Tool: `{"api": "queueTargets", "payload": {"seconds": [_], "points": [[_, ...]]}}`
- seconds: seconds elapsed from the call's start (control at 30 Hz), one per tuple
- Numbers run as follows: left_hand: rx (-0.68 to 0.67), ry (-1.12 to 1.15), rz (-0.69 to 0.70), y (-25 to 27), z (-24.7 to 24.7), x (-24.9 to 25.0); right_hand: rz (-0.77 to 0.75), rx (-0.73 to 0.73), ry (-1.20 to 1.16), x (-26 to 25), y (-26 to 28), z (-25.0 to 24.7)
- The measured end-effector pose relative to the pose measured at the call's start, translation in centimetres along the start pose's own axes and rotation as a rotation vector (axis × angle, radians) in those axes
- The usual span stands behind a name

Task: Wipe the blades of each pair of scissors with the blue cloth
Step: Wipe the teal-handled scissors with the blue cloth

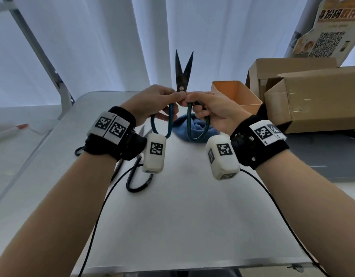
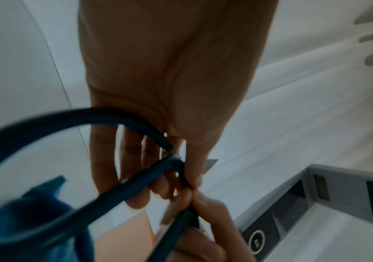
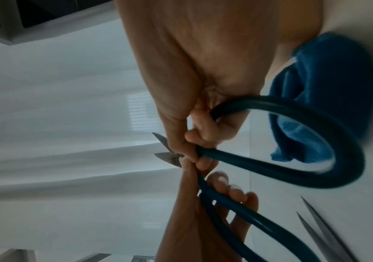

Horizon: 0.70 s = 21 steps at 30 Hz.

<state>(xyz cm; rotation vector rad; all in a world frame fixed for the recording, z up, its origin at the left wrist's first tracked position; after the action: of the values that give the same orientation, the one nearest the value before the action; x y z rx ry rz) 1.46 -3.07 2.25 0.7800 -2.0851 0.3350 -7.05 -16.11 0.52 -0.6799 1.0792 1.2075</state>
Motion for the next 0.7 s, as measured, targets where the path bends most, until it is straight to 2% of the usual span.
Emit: {"api": "queueTargets", "payload": {"seconds": [0.17,0.37,0.53,0.7], "points": [[0.118,0.020,0.053,-2.1,-2.0,1.8,-0.118,0.016,0.086,-2.7,-1.9,0.3],[0.197,0.172,0.098,-5.1,-3.3,2.1,0.030,-0.119,-0.154,-4.4,-3.6,0.3],[0.148,0.211,0.101,-6.6,-3.1,1.0,-0.005,-0.080,-0.197,-4.0,-5.2,-0.8],[0.074,0.182,0.032,-7.0,-3.8,-1.0,0.001,-0.040,-0.184,-3.1,-6.3,-1.9]]}}
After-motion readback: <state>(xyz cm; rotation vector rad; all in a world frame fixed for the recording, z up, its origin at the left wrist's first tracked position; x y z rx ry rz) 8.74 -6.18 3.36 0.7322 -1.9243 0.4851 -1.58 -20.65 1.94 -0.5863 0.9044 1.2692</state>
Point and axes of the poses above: each hand's wrist, its own y-axis away from the middle knuckle, its own z-axis out of the palm, x = y × z, the point moved 5 cm from there along -y, towards the middle knuckle, and after that the axes turned 11 degrees about -y, right-handed, at the moved point
